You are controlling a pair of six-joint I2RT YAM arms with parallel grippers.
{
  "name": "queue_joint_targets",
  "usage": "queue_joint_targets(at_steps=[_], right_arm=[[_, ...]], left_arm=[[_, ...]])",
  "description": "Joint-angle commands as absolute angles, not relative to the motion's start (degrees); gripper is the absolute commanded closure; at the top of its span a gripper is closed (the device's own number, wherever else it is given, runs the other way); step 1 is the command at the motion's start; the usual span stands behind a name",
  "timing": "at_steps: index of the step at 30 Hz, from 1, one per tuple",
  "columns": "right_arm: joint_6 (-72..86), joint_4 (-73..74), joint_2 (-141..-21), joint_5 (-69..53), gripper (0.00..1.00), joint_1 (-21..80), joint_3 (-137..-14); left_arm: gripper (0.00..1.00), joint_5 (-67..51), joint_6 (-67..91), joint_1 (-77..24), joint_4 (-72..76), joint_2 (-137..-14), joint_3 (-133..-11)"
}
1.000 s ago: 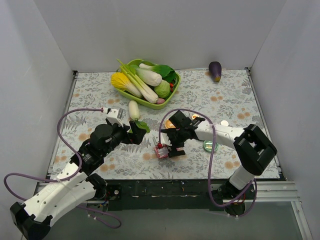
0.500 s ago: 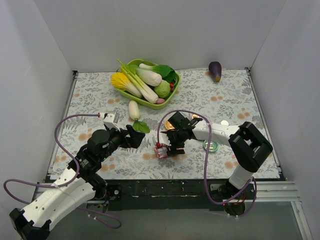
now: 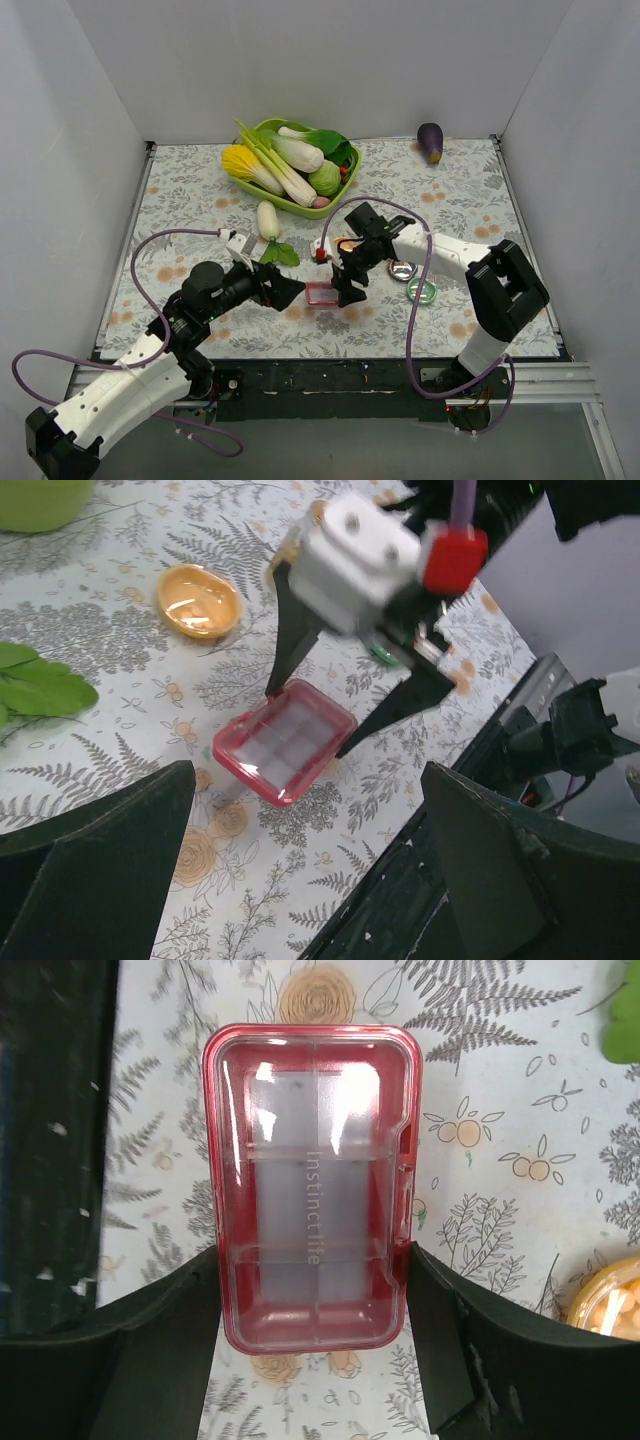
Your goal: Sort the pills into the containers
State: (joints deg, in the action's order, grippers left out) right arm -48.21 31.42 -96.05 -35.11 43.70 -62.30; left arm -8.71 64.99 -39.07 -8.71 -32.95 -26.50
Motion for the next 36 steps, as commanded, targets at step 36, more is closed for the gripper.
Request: queue_joint_targets(at_steps=[36], right_arm=[[2.1, 9.1, -82.4, -77.8, 0.80, 28.7, -60.2]], left_arm=[[0.02, -14.8, 83.1, -39.5, 36.7, -46.2, -19.0]])
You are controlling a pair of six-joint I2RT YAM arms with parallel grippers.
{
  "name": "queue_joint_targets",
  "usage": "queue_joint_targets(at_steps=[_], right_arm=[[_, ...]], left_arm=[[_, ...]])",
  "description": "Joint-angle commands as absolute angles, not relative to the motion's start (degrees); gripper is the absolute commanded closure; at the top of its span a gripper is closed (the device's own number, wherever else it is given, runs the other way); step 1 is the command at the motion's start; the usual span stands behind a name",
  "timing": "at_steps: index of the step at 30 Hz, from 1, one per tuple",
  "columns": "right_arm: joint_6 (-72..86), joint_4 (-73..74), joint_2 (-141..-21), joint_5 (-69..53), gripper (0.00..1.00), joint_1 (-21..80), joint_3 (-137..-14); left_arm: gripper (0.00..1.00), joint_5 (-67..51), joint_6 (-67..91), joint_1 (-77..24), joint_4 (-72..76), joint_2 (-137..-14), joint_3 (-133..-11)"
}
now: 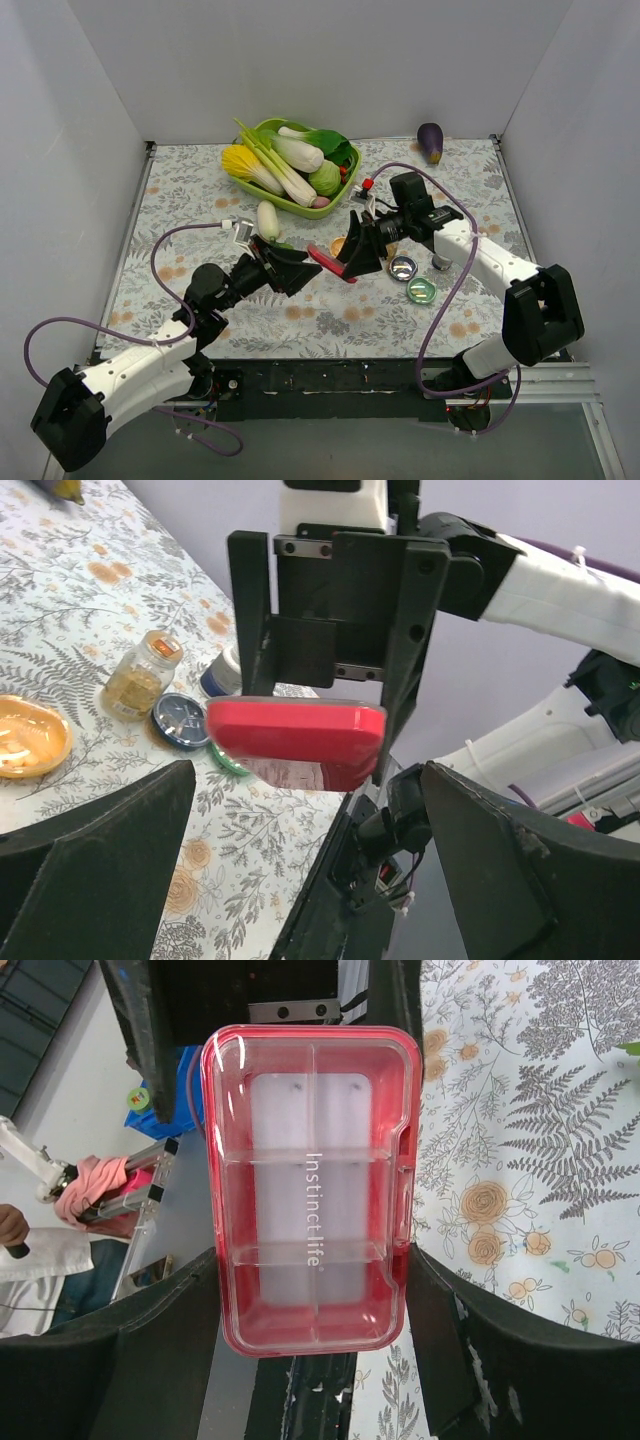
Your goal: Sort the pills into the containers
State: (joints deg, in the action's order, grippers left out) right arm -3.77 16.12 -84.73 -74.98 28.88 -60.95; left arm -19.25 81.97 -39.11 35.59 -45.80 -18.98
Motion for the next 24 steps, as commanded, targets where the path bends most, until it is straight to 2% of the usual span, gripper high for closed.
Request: queue_joint_targets(at_steps=[1, 14, 20, 24], right_arm=[[2.3, 8.9, -82.4, -77.7, 0.80, 28.7, -60.2], [6.7, 4.0, -82.1, -77.0, 0.80, 29.1, -59.4], [7.6, 3.2, -82.0, -77.1, 0.80, 29.6, -58.8], [8.4, 2.1, -81.8, -77.3, 0.81, 29.9, -58.3]], left_arm=[[0.02, -14.2, 83.4, -39.5, 36.8, -46.3, -18.9], [0.02, -12.0, 86.6, -42.4, 41.2, -49.4, -20.3], [0.14, -11.6, 87.0, -42.5, 42.8, -50.4, -20.6], [0.19, -11.6, 87.4, -42.5, 43.2, -50.8, -20.9]])
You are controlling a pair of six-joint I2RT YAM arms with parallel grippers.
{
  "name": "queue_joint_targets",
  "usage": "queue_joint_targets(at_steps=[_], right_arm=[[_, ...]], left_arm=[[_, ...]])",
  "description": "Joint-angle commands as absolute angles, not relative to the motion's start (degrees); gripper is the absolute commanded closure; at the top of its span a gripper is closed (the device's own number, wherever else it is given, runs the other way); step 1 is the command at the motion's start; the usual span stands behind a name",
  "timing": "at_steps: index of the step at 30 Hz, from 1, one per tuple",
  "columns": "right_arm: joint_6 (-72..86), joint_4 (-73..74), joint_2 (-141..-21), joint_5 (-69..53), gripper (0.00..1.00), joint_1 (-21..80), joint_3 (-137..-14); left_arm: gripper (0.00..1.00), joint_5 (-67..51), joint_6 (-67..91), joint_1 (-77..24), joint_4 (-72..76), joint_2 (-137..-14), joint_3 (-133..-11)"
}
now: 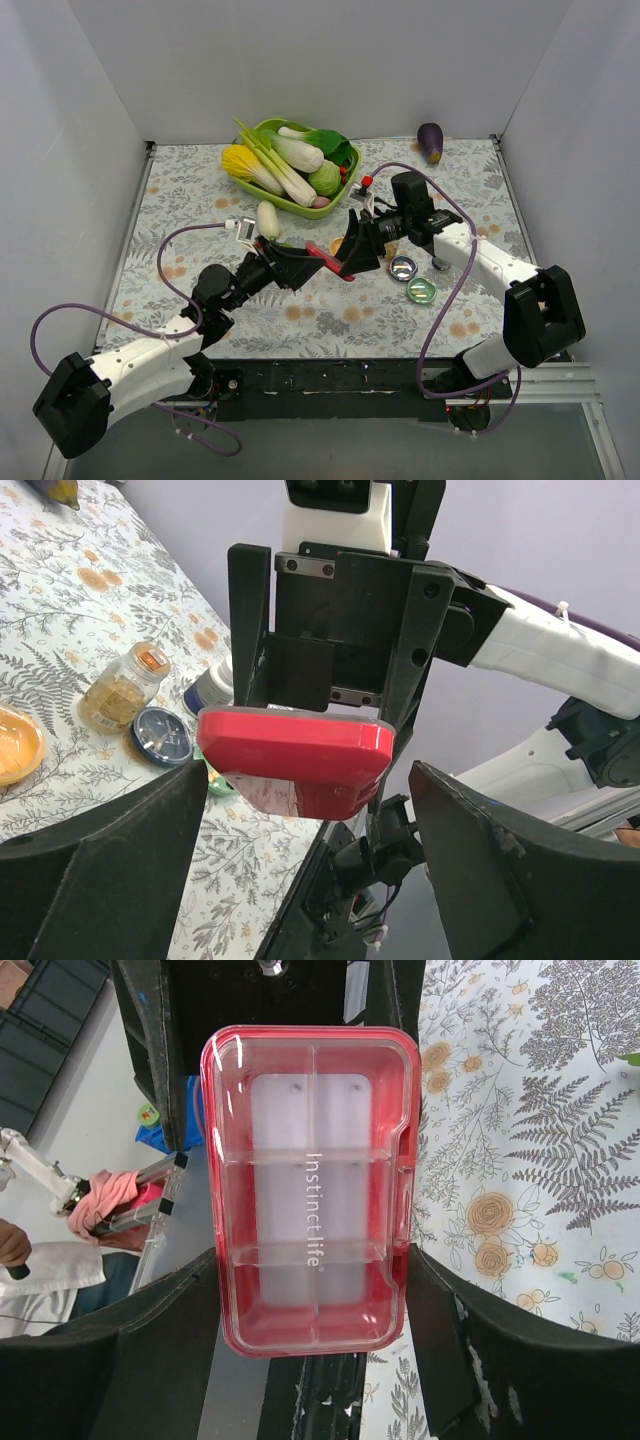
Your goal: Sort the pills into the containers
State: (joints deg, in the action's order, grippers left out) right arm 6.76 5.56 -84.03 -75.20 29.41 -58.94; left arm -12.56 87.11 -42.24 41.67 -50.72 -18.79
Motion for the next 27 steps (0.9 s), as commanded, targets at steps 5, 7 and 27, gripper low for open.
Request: queue_joint_targets(at_steps=[5, 7, 27], right_arm=[[10.0, 0.5, -81.7, -77.3, 0.81, 30.1, -57.8], [10.6, 0.5, -81.7, -77.3, 0.81, 30.1, -57.4], [20.8, -12.8, -79.6, -76.9, 0.83, 30.1, -51.1]], left_arm=[[0.22, -11.6, 88.2, -42.5, 43.3, -51.3, -20.7], [0.28, -11.5, 88.4, -42.5, 43.5, -51.4, -20.7], [0.52, -16.5, 81.7, -41.5, 34.4, -43.8, -18.4]])
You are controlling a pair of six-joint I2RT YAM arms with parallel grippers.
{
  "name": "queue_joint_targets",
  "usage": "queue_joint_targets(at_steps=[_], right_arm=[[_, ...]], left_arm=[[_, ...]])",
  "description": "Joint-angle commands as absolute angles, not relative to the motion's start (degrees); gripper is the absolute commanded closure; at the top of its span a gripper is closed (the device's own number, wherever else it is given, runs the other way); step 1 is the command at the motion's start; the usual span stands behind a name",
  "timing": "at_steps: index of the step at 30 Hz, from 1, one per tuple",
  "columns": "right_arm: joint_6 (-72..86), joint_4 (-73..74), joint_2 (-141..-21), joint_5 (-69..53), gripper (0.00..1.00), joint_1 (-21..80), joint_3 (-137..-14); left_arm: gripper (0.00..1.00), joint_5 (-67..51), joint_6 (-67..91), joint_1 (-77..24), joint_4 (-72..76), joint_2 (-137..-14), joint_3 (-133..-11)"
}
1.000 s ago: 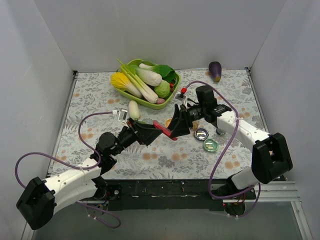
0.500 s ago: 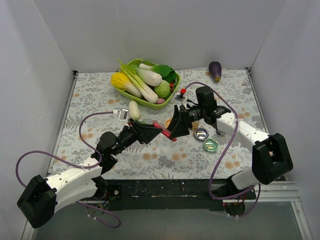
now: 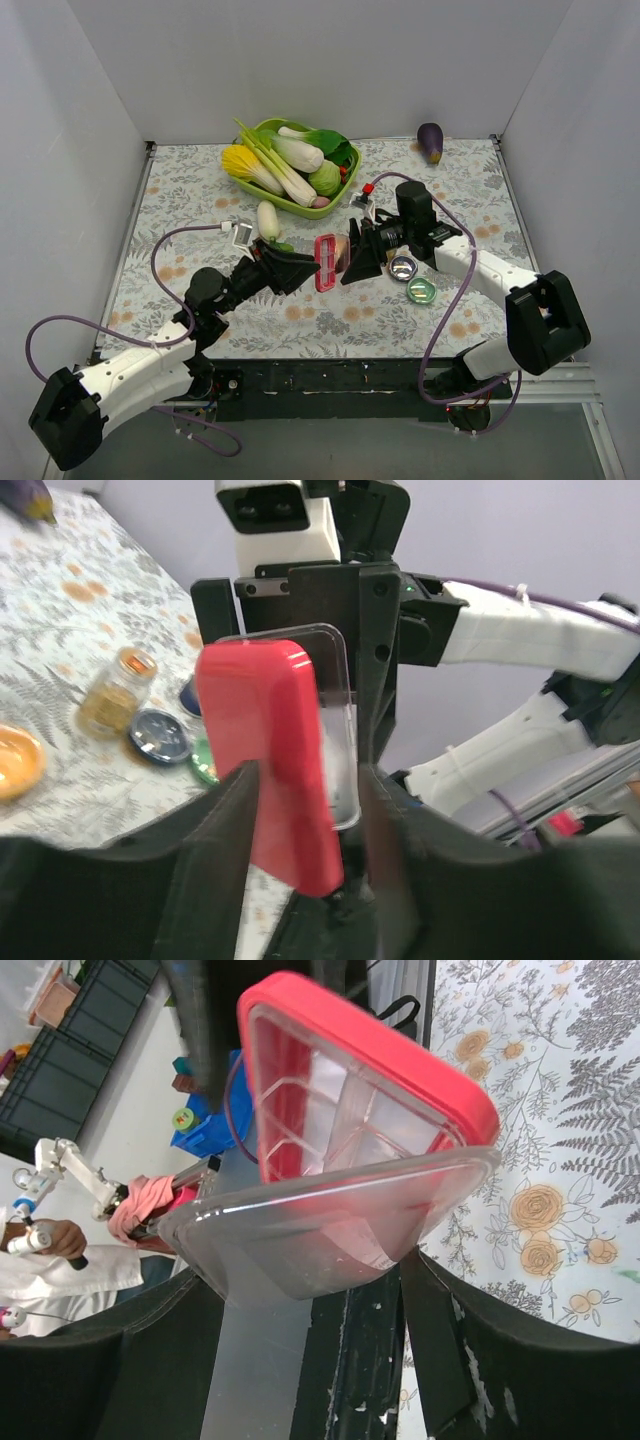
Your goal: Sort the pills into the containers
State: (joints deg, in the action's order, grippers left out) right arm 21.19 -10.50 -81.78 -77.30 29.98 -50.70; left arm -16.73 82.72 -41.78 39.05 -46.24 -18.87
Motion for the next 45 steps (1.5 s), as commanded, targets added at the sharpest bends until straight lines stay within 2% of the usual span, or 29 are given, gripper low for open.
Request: queue_joint_targets(at_steps=[1, 4, 7, 13, 17, 23, 29, 36, 42, 43, 45], right_arm=[[19.1, -10.8, -79.7, -76.6, 0.83, 30.1, -52.1], [10.3, -1.2, -80.5, -74.3, 0.83, 30.1, -54.1], [8.4, -0.1, -81.5, -73.6, 0.83, 30.1, -54.5], [3.4, 6.2, -83.8, -70.8, 0.84, 30.1, -53.9], [-7.5, 18.1, -88.7, -65.9, 0.83, 30.4, -55.6], [-19.5, 30.7, -96.7, -59.2, 0.83, 33.0, -57.9], [-25.1, 36.6, -102.0, -55.5, 0.82, 36.5, -58.5], [-24.7, 35.9, -101.6, -53.0, 0.82, 36.5, -59.4], [-26.5, 34.5, -98.4, -50.5, 0.69, 36.6, -61.1], [-25.9, 33.3, -97.8, -49.7, 0.62, 36.6, -61.0], [-23.7, 29.7, -96.2, -46.6, 0.54, 37.4, -61.0]], left_arm=[[0.43, -16.1, 81.8, -41.5, 33.8, -43.0, -18.3], [0.16, -14.0, 82.2, -41.5, 30.2, -40.2, -17.9], [0.09, -12.4, 82.0, -41.5, 26.3, -39.6, -18.2], [0.08, -5.7, 79.9, -41.4, 16.5, -40.0, -19.4], [0.03, -1.0, 77.3, -41.4, 7.9, -38.1, -21.6], [0.02, 2.7, 74.2, -41.4, -1.8, -36.5, -24.9], [0.03, 1.5, 75.3, -41.4, -2.7, -36.2, -23.6], [0.03, 0.6, 77.3, -41.4, -2.6, -34.6, -20.9], [0.02, 5.4, 86.0, -41.4, -4.2, -35.0, -18.0], [0.02, 6.0, 86.8, -41.4, -4.4, -35.3, -17.7], [0.02, 9.6, 89.8, -41.4, -6.5, -35.3, -17.8]])
